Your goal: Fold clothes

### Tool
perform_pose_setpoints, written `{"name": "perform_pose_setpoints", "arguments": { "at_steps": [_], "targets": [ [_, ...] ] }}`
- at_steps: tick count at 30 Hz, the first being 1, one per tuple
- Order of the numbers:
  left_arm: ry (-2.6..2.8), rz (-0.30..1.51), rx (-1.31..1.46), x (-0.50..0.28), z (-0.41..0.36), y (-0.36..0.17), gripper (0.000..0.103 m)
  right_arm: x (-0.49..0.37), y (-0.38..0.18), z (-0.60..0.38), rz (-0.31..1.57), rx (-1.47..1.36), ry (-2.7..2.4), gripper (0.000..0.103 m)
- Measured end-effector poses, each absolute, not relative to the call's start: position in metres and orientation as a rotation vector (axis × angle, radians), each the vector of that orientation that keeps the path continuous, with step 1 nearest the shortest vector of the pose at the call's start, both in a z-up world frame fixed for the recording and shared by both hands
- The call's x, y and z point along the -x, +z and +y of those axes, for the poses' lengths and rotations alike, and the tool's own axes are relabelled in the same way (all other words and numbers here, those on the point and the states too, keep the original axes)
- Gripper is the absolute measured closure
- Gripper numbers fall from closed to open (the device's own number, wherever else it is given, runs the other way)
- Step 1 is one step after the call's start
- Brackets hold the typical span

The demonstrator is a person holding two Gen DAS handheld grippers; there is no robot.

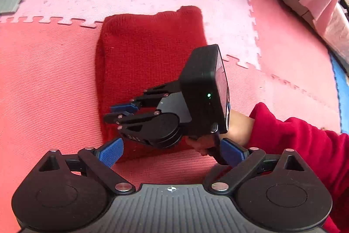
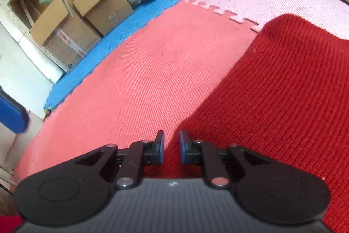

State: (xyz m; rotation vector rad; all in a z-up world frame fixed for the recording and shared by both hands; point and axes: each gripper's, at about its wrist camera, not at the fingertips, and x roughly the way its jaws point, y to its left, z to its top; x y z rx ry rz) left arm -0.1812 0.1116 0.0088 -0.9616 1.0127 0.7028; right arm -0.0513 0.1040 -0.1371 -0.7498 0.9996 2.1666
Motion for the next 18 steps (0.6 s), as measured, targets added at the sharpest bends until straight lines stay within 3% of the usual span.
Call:
{"name": "perform_pose_setpoints", "arguments": {
  "at_steps": [6,12,18],
  "targets": [
    [0.682,1.043,0.955,0.164,0.132,0.016,0.005,0.002,-0.108,0.136,0.971,0.619,2.064,0.088],
    [0.673,1.093,0.953,0.152,0.156,0.019,0.005,-0.026,-0.132,0.191,0.991,0.623,1.848,0.088],
    [0.632,1.135,0.979,0.144,0.165,0.015,0.005,0.017,-0.16,0.231,0.951,0.775,1.786,0.088]
  ]
}}
